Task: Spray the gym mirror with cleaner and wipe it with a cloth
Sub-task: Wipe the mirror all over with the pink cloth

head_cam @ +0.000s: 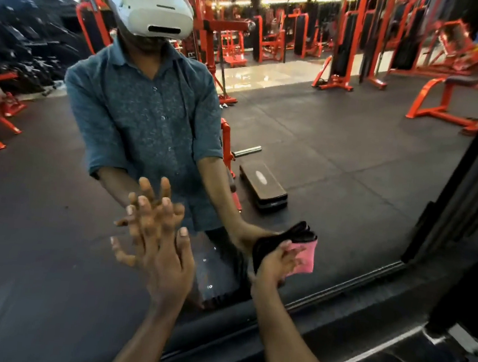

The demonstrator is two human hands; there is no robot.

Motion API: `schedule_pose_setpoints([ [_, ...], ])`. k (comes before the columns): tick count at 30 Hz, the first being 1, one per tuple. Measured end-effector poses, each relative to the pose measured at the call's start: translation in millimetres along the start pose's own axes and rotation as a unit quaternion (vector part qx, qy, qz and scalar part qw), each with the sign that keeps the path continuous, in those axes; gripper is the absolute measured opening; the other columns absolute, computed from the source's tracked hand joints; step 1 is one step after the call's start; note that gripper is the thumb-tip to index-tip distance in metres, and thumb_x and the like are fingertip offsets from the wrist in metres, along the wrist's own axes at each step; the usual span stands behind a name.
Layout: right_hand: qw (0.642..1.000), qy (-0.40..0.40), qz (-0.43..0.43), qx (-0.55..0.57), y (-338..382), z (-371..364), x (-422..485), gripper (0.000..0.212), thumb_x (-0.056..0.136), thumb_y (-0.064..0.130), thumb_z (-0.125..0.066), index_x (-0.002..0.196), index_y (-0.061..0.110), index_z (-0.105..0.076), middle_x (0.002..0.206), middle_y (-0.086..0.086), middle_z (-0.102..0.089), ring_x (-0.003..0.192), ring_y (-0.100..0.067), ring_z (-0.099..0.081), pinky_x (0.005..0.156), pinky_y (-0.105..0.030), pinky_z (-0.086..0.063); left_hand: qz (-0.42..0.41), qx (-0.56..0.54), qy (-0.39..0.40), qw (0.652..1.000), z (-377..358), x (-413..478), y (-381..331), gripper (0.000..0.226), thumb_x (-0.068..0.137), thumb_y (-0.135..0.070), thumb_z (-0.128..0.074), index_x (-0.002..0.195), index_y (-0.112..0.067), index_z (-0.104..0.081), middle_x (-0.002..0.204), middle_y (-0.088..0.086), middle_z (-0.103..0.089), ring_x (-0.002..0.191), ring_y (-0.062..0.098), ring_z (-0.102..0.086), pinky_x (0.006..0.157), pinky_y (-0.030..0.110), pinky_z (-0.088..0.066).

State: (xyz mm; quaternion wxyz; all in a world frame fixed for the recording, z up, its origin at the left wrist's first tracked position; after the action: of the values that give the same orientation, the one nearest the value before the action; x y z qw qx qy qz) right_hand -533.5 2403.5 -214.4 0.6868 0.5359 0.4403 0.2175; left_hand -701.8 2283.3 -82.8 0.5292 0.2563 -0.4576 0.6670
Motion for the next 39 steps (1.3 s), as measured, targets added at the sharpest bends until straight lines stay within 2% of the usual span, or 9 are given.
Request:
schedule_pose_setpoints([
  [4,0.949,-0.006,0.313,-0.029,94.1,-23.1,-83.7,0.088,0.101,0.074,-0.019,0.164,0.012,-0.025,0.172,-0.022,0.004,0.160,-0.033,0.010,0.128,-0.051,0.006,0.041,0.049,-0.039,0.997,17.3,14.5,39.3,0.064,0.109,-0.036,-0.036,0.167,-0.032,-0.009,0.174,-0.005,0.005,0.162,0.022,0.000,0.120,0.068,-0.004],
  [10,0.763,0.011,0.631,-0.142,149.8,-56.3,-179.8,0.068,0.103,0.064,-0.030,0.163,0.038,-0.014,0.170,-0.009,0.022,0.158,-0.041,0.016,0.120,-0.068,0.014,0.026,0.068,-0.024,0.997,17.8,23.3,63.3,0.062,0.110,-0.034,-0.033,0.167,-0.029,-0.010,0.175,-0.001,0.002,0.162,0.025,-0.002,0.118,0.073,-0.004],
  [13,0.808,-0.012,0.577,-0.118,108.2,-49.3,-139.0,0.071,0.104,0.066,-0.027,0.165,0.033,-0.010,0.172,-0.015,0.012,0.159,-0.043,0.009,0.124,-0.063,0.007,0.022,0.077,-0.021,0.997,11.3,22.5,68.6,0.061,0.111,-0.035,-0.031,0.167,-0.025,-0.010,0.175,0.001,0.004,0.162,0.026,0.000,0.117,0.077,-0.005],
  [18,0.970,-0.093,0.227,0.005,53.4,-22.1,-45.1,0.060,0.111,0.051,-0.020,0.160,0.017,-0.027,0.166,-0.029,-0.022,0.151,-0.057,-0.020,0.120,-0.069,-0.023,0.005,0.080,-0.017,0.997,6.3,22.3,73.3,0.061,0.112,-0.036,-0.030,0.167,-0.024,-0.008,0.175,0.002,0.005,0.162,0.026,0.003,0.115,0.079,-0.006],
  [21,0.989,-0.058,0.101,0.095,113.8,-10.7,-36.9,0.061,0.110,0.054,-0.023,0.166,0.033,-0.011,0.174,-0.008,0.006,0.160,-0.033,0.007,0.126,-0.060,0.002,0.006,0.083,-0.016,0.996,6.6,22.1,73.5,0.060,0.113,-0.036,-0.030,0.167,-0.024,-0.009,0.175,0.002,0.006,0.161,0.026,0.004,0.116,0.079,-0.005],
  [27,0.867,-0.111,0.486,-0.018,236.2,-41.7,-152.7,0.071,0.103,0.062,-0.025,0.165,0.028,-0.017,0.174,-0.014,0.001,0.160,-0.038,0.006,0.123,-0.070,0.002,-0.018,0.087,-0.015,0.996,13.6,23.1,73.3,0.065,0.110,-0.029,-0.042,0.167,-0.022,-0.013,0.175,0.004,0.004,0.161,0.027,0.003,0.123,0.059,0.014],
  [30,0.768,-0.048,0.628,-0.113,190.2,-61.5,-188.4,0.068,0.104,0.058,-0.031,0.163,0.026,-0.024,0.172,-0.015,0.007,0.158,-0.045,0.006,0.122,-0.069,0.007,-0.007,0.063,0.003,0.998,19.4,22.8,70.3,0.060,0.110,-0.031,-0.033,0.167,-0.023,-0.014,0.175,0.004,-0.001,0.161,0.027,-0.002,0.122,0.058,0.014],
  [33,0.759,0.012,0.631,-0.162,92.2,-59.7,-169.2,0.068,0.105,0.062,-0.034,0.165,0.036,-0.015,0.173,-0.012,0.012,0.158,-0.044,0.008,0.123,-0.065,0.009,-0.013,0.053,0.018,0.998,25.8,23.3,67.8,0.060,0.109,-0.032,-0.029,0.167,-0.023,-0.014,0.175,0.003,-0.002,0.161,0.027,-0.005,0.122,0.059,0.014],
  [39,0.970,-0.019,0.227,-0.085,24.2,-29.5,-82.6,0.090,0.098,0.076,-0.014,0.165,0.016,-0.011,0.172,-0.019,0.005,0.159,-0.039,0.005,0.128,-0.058,0.002,-0.018,0.005,0.049,0.999,32.9,23.0,71.6,0.060,0.109,-0.030,-0.033,0.167,-0.023,-0.017,0.175,0.003,-0.001,0.162,0.027,-0.001,0.117,0.078,-0.006],
])
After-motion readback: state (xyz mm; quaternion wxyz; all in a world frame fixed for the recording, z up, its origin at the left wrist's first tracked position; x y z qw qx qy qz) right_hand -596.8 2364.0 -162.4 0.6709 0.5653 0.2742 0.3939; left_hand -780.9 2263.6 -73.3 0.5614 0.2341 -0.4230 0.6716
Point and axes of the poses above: each hand's wrist, its own x-axis towards the middle knuckle, its own z-axis out of the back of the hand, y = z × x, the point moved 2 cm from there along x, towards the middle knuckle
